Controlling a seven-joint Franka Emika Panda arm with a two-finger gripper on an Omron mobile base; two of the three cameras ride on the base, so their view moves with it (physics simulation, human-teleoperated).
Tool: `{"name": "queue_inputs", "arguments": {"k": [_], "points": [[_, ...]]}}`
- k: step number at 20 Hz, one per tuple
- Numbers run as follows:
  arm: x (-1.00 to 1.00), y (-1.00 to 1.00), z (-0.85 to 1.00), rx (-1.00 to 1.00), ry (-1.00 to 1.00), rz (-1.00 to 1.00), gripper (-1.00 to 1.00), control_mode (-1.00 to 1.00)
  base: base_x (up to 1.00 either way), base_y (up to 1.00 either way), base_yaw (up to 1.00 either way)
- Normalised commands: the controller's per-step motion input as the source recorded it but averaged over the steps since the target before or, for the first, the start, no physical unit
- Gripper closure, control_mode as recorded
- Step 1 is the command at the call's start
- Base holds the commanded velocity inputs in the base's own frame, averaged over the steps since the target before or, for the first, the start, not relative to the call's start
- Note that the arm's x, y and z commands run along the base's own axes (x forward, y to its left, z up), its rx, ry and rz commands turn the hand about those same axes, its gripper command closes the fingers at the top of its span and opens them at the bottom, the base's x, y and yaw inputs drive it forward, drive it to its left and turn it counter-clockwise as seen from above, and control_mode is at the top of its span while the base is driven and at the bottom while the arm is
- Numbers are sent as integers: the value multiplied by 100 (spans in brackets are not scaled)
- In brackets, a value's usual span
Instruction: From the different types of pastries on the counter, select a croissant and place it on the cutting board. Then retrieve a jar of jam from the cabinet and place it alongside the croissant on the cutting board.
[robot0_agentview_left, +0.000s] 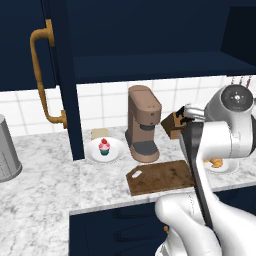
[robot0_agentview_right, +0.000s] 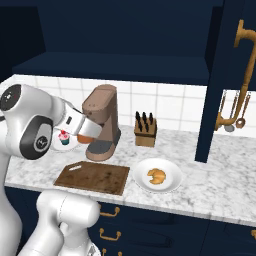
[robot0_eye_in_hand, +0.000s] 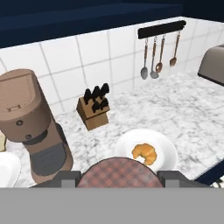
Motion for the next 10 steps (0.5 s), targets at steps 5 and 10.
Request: {"name": "queue_inputs", "arguments": {"k": [5, 10], "points": [[0, 30, -36, 0, 1, 0, 100, -100, 0, 0, 0], [0, 29, -44, 0, 0, -6, 100, -100, 0, 0, 0]]}}
